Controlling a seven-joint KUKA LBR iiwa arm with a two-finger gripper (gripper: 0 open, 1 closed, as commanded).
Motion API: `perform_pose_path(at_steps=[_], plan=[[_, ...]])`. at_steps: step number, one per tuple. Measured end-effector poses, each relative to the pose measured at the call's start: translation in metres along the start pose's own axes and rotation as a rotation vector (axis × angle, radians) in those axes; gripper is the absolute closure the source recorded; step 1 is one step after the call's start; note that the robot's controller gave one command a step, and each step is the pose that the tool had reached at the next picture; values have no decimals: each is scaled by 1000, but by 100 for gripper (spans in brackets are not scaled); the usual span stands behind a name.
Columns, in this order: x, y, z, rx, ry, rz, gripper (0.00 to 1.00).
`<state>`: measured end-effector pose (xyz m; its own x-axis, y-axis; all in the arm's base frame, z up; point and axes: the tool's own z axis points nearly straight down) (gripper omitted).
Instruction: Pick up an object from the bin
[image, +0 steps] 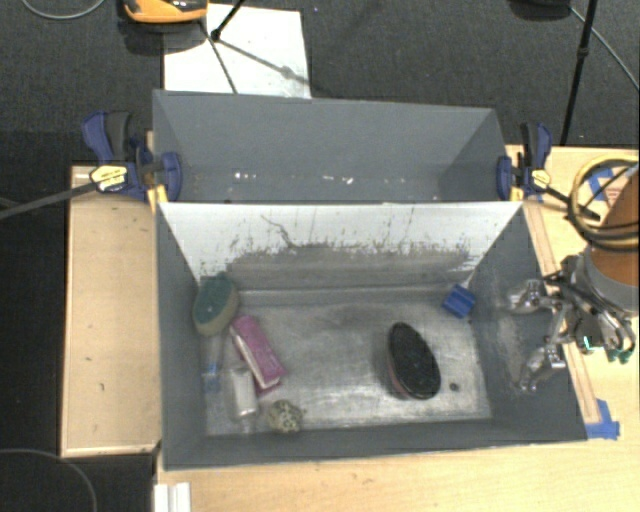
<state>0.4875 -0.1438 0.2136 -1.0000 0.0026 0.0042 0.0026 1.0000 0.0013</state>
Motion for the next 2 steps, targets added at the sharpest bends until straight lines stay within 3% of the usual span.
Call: perform_pose_path(at_steps=[1, 2], plan=[[-67, 19, 142, 3, -10, -309, 0], [-60, 119, 93, -2, -11, -151, 0]])
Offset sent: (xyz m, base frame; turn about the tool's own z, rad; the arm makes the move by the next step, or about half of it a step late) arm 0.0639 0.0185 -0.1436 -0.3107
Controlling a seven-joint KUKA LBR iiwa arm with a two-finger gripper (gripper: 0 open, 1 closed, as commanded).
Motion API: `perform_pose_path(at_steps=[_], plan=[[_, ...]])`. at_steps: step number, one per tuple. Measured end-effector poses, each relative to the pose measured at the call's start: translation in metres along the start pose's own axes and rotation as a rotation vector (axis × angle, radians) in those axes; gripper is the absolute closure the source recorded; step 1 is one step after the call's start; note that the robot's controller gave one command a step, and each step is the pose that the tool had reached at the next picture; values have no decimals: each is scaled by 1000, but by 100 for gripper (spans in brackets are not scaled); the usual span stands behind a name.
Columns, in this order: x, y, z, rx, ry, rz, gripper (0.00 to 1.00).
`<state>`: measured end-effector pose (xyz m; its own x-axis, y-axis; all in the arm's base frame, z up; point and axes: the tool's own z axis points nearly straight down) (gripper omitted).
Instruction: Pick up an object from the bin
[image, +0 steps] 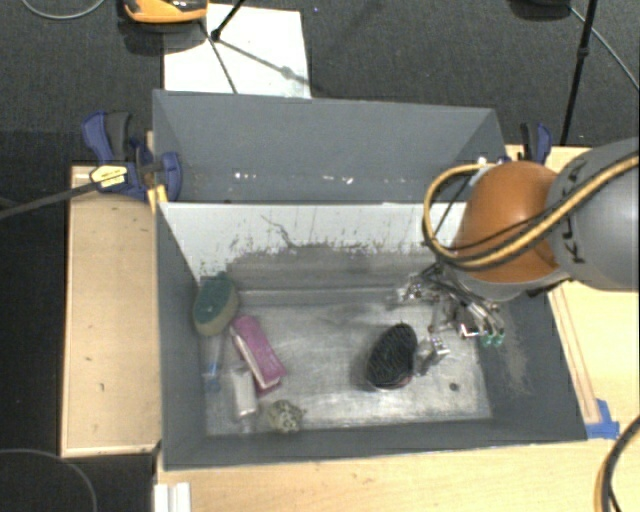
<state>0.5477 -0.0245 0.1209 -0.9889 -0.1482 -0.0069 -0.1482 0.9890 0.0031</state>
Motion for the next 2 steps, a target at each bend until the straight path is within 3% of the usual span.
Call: perform_pose_path(at_steps=[1, 2], plan=[[55, 28, 48, 4, -3, -133, 0], [53, 27, 46, 5, -7, -137, 100]])
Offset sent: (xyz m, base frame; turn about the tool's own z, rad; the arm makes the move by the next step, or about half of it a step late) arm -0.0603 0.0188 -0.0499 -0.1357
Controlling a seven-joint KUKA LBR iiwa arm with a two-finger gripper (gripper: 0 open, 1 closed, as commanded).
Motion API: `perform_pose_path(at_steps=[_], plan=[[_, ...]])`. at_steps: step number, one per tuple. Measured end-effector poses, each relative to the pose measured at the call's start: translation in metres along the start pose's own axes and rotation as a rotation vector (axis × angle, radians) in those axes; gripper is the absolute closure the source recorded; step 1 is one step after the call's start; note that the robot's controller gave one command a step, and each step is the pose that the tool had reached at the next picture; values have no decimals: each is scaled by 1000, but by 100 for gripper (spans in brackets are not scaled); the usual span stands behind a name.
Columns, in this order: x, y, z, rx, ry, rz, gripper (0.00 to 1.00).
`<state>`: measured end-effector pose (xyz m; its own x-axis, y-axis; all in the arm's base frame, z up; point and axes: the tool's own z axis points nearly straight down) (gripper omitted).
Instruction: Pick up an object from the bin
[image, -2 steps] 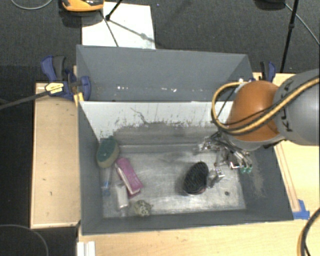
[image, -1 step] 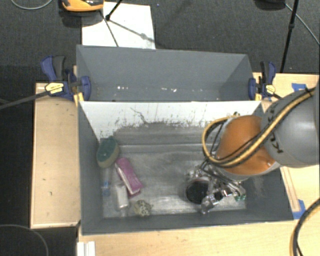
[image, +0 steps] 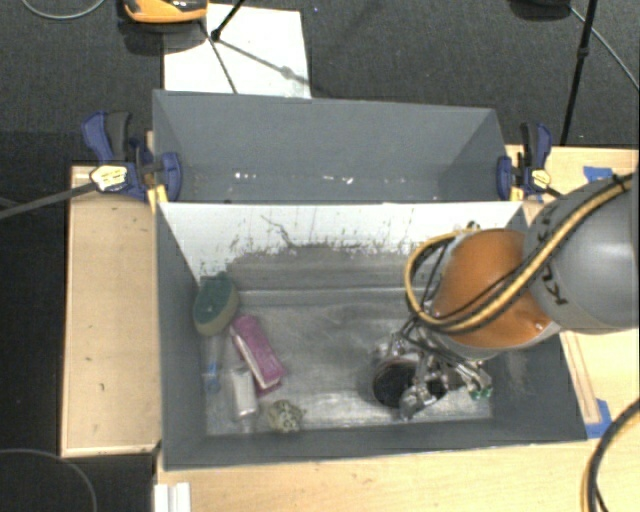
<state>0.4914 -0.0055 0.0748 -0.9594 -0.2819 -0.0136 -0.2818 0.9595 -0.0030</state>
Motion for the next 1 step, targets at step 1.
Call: perform_pose_path(at_steps=[1], plan=[[1, 9, -156, -1, 4, -37, 100]])
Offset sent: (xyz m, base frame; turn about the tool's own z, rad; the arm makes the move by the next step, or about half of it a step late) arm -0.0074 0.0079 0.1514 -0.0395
